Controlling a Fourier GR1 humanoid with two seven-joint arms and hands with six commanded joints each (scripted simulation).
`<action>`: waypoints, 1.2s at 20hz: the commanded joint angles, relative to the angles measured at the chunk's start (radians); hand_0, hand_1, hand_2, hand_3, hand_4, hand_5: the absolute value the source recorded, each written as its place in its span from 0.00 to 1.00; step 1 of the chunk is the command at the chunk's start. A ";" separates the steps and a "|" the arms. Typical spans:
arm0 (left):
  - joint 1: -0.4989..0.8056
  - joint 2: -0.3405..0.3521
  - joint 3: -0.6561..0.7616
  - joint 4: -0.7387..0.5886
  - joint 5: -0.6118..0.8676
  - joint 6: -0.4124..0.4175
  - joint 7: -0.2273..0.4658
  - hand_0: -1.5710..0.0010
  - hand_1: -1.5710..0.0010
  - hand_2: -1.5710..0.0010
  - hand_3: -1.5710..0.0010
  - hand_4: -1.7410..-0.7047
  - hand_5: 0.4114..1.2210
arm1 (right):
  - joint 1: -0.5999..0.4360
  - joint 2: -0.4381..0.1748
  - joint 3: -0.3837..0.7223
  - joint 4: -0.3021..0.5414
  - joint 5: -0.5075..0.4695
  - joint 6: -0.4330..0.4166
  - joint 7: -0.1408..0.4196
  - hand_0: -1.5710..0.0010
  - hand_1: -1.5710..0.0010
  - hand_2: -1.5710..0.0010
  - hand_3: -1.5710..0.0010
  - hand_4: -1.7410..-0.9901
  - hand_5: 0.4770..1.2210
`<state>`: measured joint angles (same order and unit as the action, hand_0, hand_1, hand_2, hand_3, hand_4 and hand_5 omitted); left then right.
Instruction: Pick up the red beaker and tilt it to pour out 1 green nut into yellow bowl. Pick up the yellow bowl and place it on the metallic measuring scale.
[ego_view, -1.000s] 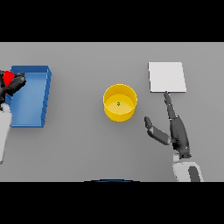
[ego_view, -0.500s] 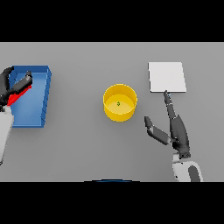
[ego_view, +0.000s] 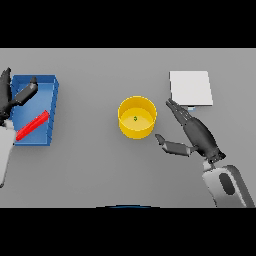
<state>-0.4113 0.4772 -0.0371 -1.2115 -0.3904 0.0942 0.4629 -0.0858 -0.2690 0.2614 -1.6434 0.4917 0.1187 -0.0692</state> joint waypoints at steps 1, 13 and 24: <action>-0.002 0.000 -0.002 0.000 -0.003 0.001 0.002 0.99 0.99 0.99 0.99 0.97 0.32 | -0.043 -0.028 0.024 0.017 0.042 0.018 -0.002 1.00 1.00 1.00 1.00 0.82 0.26; 0.009 0.016 -0.005 -0.017 -0.002 -0.014 0.019 1.00 1.00 1.00 1.00 0.96 0.36 | -0.420 -0.176 0.305 0.249 0.344 0.231 -0.116 1.00 1.00 1.00 1.00 0.70 0.31; 0.029 0.024 0.000 -0.031 -0.001 -0.009 0.004 1.00 1.00 1.00 1.00 0.96 0.35 | -0.584 -0.096 0.419 0.443 0.401 0.329 -0.137 1.00 1.00 1.00 1.00 0.64 0.34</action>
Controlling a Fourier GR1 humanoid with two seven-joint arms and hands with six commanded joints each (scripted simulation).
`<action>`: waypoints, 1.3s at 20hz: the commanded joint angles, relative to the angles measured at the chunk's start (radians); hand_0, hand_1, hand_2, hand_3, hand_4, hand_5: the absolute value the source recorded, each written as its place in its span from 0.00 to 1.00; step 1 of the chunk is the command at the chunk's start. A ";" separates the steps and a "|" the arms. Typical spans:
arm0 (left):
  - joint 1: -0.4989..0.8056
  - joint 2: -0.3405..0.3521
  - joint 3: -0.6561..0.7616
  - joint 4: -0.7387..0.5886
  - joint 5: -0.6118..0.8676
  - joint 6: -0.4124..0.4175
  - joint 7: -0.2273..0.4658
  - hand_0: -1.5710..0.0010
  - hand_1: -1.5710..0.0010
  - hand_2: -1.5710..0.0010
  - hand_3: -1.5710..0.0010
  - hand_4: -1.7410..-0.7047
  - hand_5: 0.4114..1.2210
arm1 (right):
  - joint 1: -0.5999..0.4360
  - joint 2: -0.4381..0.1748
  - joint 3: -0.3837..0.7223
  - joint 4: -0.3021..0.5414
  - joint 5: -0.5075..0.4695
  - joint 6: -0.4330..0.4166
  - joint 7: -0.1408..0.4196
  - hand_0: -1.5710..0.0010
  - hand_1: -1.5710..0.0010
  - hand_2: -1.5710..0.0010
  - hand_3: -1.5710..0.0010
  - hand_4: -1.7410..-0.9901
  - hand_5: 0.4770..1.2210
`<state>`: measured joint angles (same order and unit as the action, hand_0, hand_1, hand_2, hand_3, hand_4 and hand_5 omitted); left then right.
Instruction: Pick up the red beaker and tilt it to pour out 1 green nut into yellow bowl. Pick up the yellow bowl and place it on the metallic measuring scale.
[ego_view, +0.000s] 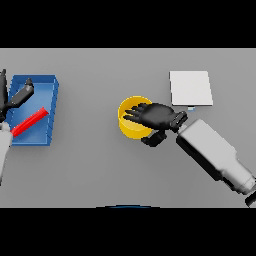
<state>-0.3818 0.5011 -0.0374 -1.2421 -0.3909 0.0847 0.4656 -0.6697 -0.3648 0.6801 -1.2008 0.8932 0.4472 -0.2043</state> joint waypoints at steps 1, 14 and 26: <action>-0.009 0.007 0.003 0.010 0.000 -0.005 0.005 1.00 1.00 1.00 1.00 0.96 0.35 | -0.011 0.008 0.002 0.005 -0.001 0.005 0.002 1.00 1.00 1.00 1.00 0.64 0.34; -0.007 0.014 0.014 0.022 0.009 -0.006 -0.006 1.00 1.00 1.00 1.00 0.95 0.36 | -0.030 0.044 0.013 0.086 -0.016 0.106 0.054 0.72 0.73 0.76 0.85 0.52 0.59; -0.012 0.016 0.002 0.012 -0.006 -0.008 0.007 1.00 1.00 1.00 1.00 0.97 0.34 | -0.045 0.039 0.011 0.096 -0.073 0.126 0.030 0.05 0.05 0.18 0.12 0.04 0.97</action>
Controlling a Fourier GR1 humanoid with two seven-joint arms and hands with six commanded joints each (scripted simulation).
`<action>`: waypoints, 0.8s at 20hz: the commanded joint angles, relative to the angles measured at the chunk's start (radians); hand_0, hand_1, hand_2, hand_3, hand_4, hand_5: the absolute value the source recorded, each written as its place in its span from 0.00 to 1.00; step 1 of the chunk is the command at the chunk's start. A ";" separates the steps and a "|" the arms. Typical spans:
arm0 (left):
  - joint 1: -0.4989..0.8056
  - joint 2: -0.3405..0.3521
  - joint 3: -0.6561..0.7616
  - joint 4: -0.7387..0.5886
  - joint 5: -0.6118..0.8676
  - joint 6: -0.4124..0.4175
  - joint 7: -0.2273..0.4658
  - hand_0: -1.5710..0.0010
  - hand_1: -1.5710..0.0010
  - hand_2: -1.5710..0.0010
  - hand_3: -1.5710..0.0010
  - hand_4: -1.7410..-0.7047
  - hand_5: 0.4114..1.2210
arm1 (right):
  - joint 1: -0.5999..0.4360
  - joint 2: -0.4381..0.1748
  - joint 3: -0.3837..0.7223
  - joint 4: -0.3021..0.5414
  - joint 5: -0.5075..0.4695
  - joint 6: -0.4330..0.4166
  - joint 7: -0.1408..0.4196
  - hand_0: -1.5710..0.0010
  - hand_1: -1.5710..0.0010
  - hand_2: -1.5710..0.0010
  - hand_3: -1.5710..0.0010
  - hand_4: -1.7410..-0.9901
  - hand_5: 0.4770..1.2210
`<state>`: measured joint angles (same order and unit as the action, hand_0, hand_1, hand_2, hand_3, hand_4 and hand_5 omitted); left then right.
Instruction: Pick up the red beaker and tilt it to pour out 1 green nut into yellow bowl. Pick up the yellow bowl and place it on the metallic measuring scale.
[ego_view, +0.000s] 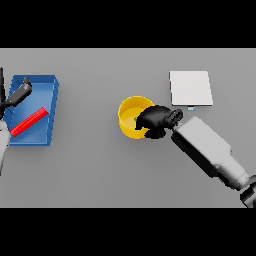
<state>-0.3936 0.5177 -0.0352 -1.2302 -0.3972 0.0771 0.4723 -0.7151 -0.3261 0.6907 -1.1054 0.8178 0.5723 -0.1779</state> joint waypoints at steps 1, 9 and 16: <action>0.003 -0.001 -0.003 -0.004 0.001 -0.004 -0.003 1.00 1.00 1.00 1.00 0.97 0.34 | 0.007 -0.007 0.004 -0.012 0.001 -0.006 0.003 0.04 0.04 0.18 0.12 0.03 0.98; 0.006 0.002 -0.002 -0.013 0.002 -0.006 -0.003 1.00 1.00 1.00 1.00 0.97 0.35 | -0.018 -0.072 -0.052 -0.140 -0.030 0.062 0.047 0.01 0.01 0.10 0.20 0.01 1.00; -0.002 0.009 0.009 -0.003 0.005 0.002 -0.023 1.00 1.00 1.00 1.00 0.96 0.35 | -0.040 -0.120 -0.130 -0.161 -0.044 0.051 0.073 0.00 0.00 0.08 0.12 0.00 1.00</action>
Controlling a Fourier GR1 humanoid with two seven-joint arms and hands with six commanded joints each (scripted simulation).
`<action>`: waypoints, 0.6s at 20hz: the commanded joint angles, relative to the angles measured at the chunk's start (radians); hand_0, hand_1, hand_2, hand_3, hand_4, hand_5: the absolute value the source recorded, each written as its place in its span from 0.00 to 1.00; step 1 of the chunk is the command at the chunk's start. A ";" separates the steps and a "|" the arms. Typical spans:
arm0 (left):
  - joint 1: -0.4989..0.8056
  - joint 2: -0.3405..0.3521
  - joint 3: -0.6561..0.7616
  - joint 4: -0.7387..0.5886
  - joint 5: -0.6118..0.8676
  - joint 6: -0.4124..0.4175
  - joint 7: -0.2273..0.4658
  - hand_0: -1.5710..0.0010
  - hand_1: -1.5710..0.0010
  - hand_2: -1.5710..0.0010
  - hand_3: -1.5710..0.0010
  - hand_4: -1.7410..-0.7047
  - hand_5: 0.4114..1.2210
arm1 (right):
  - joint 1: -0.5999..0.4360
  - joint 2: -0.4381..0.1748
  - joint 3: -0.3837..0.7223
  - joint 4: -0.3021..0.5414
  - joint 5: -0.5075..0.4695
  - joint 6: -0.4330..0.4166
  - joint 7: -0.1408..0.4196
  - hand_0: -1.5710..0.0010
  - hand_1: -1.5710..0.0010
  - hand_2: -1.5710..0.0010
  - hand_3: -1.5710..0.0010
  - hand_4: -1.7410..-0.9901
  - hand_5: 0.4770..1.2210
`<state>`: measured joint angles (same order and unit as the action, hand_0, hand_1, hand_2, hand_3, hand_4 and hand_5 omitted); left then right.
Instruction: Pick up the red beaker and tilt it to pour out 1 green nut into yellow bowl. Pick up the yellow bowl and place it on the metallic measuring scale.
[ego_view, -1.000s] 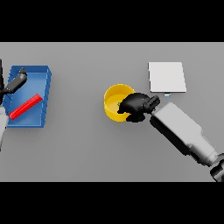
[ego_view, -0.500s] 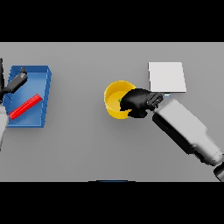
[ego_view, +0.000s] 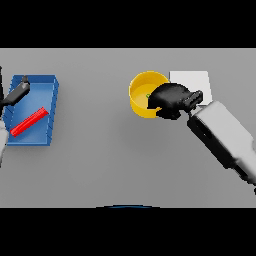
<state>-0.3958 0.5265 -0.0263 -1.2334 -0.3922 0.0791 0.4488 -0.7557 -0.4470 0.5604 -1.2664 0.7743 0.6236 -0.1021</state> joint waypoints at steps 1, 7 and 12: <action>-0.009 -0.003 -0.004 0.002 -0.003 -0.003 0.017 1.00 1.00 1.00 1.00 0.96 0.36 | 0.001 -0.006 -0.015 -0.002 -0.006 0.002 0.018 0.00 0.00 0.07 0.14 0.00 1.00; 0.004 0.005 0.000 -0.021 0.002 -0.013 0.029 1.00 1.00 1.00 1.00 0.96 0.37 | -0.033 -0.071 -0.088 0.089 0.007 -0.075 0.007 0.00 0.00 0.03 0.22 0.00 1.00; 0.004 0.001 -0.005 -0.017 -0.001 -0.019 0.042 1.00 1.00 1.00 1.00 0.97 0.35 | -0.059 -0.099 -0.140 0.238 0.010 -0.158 -0.053 0.00 0.00 0.04 0.25 0.00 1.00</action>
<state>-0.3914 0.5278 -0.0314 -1.2507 -0.3930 0.0599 0.4907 -0.8146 -0.5462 0.4206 -1.0277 0.7853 0.4656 -0.1517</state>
